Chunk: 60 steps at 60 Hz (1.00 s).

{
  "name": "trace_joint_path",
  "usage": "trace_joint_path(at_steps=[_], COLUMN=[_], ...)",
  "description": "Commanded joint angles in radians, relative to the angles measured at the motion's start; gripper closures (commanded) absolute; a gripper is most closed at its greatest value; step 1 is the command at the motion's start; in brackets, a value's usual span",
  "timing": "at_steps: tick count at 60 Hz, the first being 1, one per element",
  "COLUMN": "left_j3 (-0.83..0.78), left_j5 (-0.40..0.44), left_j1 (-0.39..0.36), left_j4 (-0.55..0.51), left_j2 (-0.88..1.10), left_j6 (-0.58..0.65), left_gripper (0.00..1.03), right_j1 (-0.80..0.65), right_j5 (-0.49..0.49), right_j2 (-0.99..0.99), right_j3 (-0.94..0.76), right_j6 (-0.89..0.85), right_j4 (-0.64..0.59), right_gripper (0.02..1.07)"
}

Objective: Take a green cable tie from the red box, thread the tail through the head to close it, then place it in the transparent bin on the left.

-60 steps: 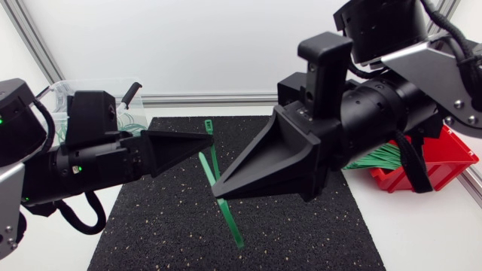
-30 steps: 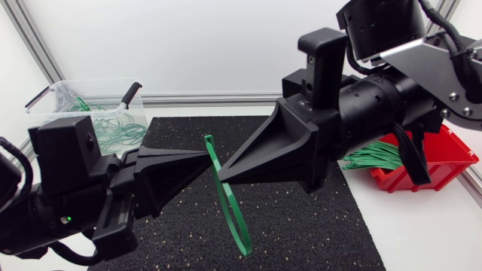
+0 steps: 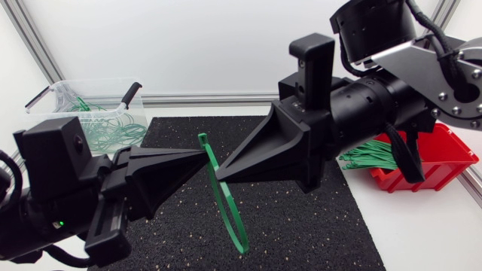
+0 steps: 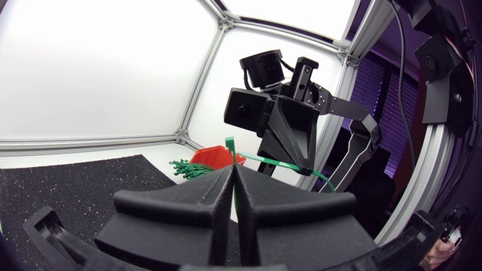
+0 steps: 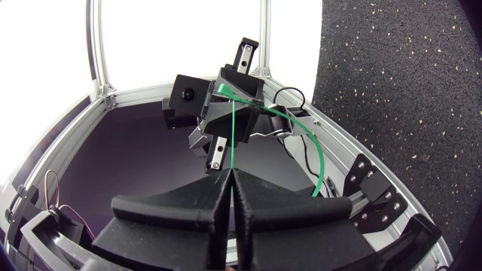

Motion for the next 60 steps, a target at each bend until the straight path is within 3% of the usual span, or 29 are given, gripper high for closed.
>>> trace_joint_path(at_steps=[1,20,60], left_j3=[-0.014,-0.004,0.034], left_j5=[-0.009,-0.041,-0.081], left_j1=[-0.008,0.001,0.024], left_j4=[0.004,0.061,0.122], left_j2=[-0.007,0.038,0.082], left_j6=[0.012,-0.045,-0.08], left_gripper=[1.0,1.0,1.0], right_j1=[-0.004,-0.009,-0.029], right_j5=[0.003,0.017,0.014], right_j2=[0.011,0.072,0.069], right_j3=[0.046,0.14,0.072], right_j6=[0.033,0.049,0.041], right_j4=[-0.019,-0.054,-0.031], right_gripper=[1.01,1.01,1.01])
